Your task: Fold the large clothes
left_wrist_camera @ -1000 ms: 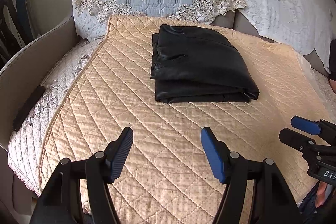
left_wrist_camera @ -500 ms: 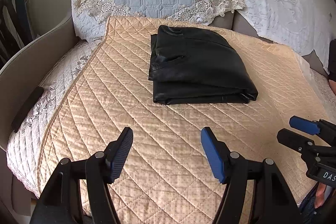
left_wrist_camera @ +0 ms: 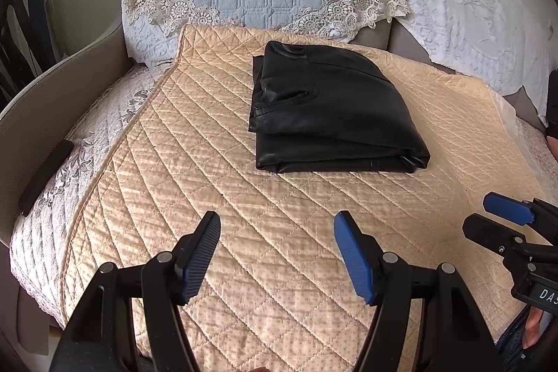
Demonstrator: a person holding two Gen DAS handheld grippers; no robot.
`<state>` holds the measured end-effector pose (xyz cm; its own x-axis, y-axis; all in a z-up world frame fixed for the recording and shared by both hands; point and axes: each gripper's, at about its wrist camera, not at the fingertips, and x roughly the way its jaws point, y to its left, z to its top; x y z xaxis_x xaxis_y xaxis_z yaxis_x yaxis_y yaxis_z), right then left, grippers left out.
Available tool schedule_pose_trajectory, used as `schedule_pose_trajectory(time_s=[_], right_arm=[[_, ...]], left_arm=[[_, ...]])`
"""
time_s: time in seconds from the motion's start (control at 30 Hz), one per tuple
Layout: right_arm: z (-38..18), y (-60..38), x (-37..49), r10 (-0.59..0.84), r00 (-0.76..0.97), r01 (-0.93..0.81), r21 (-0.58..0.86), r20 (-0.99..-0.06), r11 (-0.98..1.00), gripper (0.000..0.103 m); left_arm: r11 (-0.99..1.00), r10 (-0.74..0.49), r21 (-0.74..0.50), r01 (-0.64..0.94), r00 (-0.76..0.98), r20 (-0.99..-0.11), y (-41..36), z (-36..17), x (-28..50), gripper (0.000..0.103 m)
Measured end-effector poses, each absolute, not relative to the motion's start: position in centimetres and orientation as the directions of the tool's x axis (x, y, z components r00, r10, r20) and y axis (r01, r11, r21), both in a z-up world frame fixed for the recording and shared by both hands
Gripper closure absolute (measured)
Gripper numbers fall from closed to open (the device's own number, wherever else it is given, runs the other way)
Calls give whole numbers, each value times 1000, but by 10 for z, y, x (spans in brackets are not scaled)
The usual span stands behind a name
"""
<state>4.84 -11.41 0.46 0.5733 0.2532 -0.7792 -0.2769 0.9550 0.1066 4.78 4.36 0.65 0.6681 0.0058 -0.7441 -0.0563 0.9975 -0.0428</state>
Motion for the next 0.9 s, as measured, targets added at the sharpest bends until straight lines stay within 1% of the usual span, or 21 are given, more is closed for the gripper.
schedule_pose_trajectory(time_s=[0.47, 0.77, 0.9], right_arm=[[10, -109, 49, 267, 582, -296, 105, -768, 949, 45], [11, -112, 48, 262, 588, -288, 105, -765, 952, 45], [11, -112, 49, 265, 591, -285, 110, -762, 952, 45]], left_arm=[[998, 12, -38, -59, 670, -743, 45, 13, 50, 33], [997, 7, -45, -61, 662, -750, 46, 8, 53, 33], [998, 12, -30, -52, 666, -746, 44, 9, 53, 33]])
